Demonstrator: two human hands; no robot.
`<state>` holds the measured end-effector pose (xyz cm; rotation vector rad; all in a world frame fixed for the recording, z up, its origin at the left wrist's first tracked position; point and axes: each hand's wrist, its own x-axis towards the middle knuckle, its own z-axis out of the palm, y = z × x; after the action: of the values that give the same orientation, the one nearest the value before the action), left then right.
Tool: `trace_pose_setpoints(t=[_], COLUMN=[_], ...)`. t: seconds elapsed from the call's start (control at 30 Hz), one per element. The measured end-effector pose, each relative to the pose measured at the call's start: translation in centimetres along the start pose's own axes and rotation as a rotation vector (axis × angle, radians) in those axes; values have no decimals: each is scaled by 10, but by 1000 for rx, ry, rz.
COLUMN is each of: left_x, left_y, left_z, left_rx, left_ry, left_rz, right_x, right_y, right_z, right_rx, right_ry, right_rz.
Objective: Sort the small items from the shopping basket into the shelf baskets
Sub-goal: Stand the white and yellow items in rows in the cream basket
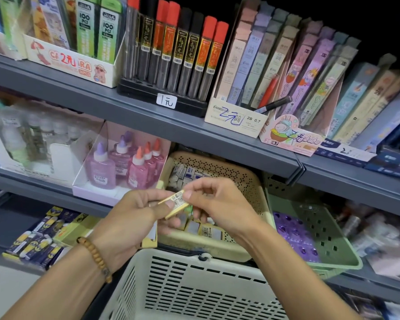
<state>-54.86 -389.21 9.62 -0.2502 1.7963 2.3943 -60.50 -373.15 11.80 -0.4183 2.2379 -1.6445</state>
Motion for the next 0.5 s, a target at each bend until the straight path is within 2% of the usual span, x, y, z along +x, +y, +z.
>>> trace_pose_setpoints(t=[0.1, 0.2, 0.3, 0.4, 0.5], left_x=[1, 1, 2, 5, 7], left_y=[-3, -5, 0, 3, 0], left_z=[3, 8, 5, -6, -9], left_rx=[-1, -17, -194, -402, -416], left_ry=[-24, -44, -54, -20, 7], left_rz=[11, -24, -68, -55, -27], right_x=[-3, -6, -2, 0, -2], right_y=[1, 4, 8, 18, 31], right_z=[-2, -10, -32, -54, -49], right_rx=[140, 97, 98, -94, -249], right_ry=[-56, -100, 45, 176, 14], right_rz=[80, 89, 87, 173, 314])
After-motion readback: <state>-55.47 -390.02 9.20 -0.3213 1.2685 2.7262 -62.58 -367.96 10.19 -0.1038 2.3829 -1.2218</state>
